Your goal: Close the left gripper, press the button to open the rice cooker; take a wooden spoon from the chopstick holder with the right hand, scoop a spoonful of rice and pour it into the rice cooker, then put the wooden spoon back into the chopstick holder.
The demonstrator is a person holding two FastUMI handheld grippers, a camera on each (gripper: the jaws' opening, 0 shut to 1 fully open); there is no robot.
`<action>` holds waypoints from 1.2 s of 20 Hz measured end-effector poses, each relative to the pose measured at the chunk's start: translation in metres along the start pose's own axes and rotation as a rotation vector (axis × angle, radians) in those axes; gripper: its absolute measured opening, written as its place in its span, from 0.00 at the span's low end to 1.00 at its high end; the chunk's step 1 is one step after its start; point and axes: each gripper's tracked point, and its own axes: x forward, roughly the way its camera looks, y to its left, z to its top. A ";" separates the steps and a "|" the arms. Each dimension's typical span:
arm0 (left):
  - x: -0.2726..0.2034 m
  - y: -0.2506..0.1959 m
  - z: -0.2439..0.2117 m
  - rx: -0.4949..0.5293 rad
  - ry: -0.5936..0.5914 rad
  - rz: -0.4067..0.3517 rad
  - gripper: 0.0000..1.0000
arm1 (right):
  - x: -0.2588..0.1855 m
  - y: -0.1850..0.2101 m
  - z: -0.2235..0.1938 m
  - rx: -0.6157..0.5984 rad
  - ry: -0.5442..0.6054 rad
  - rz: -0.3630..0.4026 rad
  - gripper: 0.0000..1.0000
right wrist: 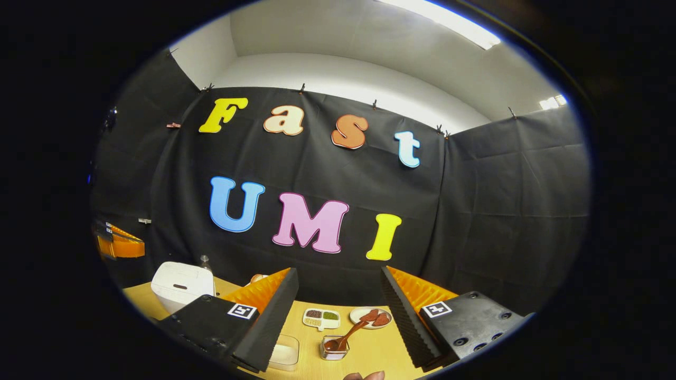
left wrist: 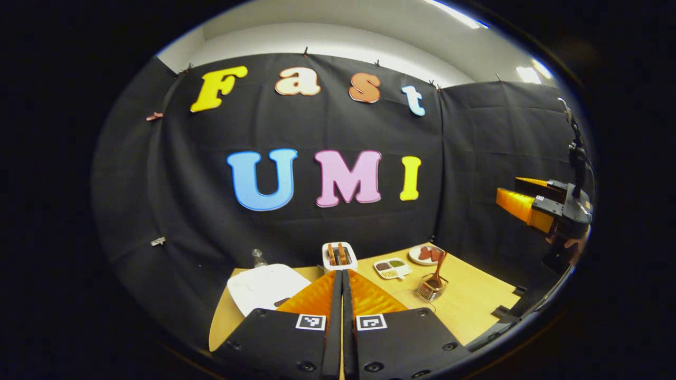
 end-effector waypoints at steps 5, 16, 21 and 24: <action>0.045 0.076 -0.036 0.016 0.184 -0.100 0.06 | -0.010 -0.008 -0.005 -0.028 0.017 -0.045 0.97; 0.132 0.136 -0.132 0.079 0.574 -0.342 0.07 | -0.028 -0.013 -0.009 -0.064 0.057 -0.152 0.98; 0.153 0.145 -0.157 0.140 0.658 -0.356 0.06 | -0.040 -0.019 -0.011 -0.082 0.065 -0.190 0.97; 0.155 0.149 -0.166 0.163 0.688 -0.356 0.07 | -0.042 -0.027 -0.012 -0.082 0.069 -0.216 0.97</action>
